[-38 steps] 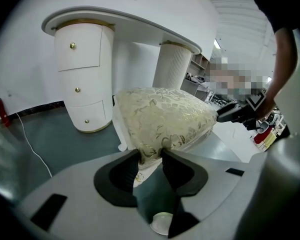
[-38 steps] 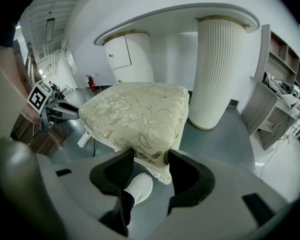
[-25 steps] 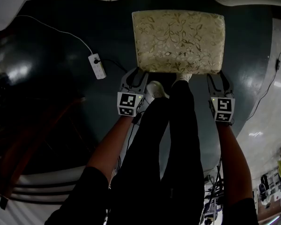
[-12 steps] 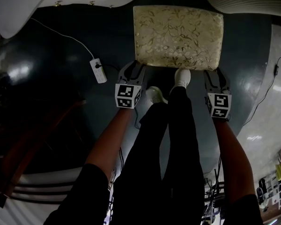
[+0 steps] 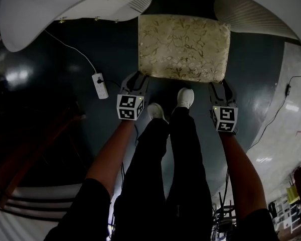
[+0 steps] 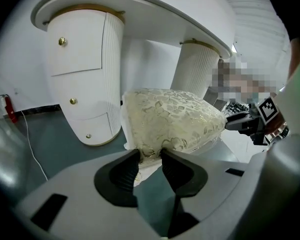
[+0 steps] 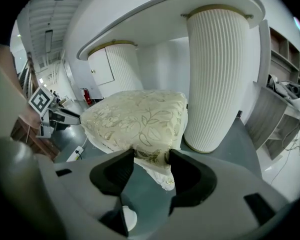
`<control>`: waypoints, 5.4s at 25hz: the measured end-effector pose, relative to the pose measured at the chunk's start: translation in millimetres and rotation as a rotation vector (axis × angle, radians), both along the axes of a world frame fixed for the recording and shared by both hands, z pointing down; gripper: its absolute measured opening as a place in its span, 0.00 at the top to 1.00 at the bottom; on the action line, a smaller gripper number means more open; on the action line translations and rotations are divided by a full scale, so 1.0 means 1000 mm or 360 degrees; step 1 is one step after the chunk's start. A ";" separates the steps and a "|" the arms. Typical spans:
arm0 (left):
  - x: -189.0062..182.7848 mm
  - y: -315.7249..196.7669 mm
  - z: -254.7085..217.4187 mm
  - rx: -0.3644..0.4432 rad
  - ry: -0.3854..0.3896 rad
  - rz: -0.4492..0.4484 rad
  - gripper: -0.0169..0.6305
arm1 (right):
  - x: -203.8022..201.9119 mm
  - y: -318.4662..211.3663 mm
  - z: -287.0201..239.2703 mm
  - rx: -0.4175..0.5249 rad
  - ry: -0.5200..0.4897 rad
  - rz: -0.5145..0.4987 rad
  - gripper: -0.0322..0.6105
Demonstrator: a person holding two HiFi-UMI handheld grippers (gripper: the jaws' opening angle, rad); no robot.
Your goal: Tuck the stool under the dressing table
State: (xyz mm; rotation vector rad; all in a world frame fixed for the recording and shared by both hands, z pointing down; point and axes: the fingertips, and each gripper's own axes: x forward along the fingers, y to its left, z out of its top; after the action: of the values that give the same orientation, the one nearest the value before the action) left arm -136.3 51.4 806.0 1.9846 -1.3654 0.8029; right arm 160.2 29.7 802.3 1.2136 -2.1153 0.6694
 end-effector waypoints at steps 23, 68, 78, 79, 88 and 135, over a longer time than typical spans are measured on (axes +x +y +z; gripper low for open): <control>-0.003 -0.004 0.005 0.0124 0.0016 -0.0095 0.75 | -0.002 0.001 0.005 0.0136 0.0041 0.0107 0.59; -0.002 -0.014 -0.009 0.0212 0.0104 -0.0197 0.75 | 0.003 -0.011 -0.013 0.0232 0.0061 0.0146 0.59; 0.010 -0.036 -0.014 0.0209 0.0046 -0.0198 0.75 | 0.014 -0.031 -0.018 0.0260 0.0040 0.0160 0.59; 0.012 -0.037 -0.016 0.0207 0.0046 -0.0193 0.75 | 0.016 -0.032 -0.020 0.0261 0.0044 0.0182 0.59; -0.002 -0.038 -0.003 0.0231 0.0060 -0.0219 0.74 | 0.003 -0.034 -0.006 0.0245 0.0037 0.0164 0.59; 0.101 0.083 -0.726 0.0996 0.0604 0.0235 0.75 | -0.055 0.102 -0.712 0.0675 -0.0482 0.0264 0.59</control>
State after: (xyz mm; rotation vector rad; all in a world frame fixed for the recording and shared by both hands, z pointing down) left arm -35.3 134.5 80.4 2.5651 -1.3481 0.0211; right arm 105.2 132.2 90.4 1.6131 -2.5158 0.5133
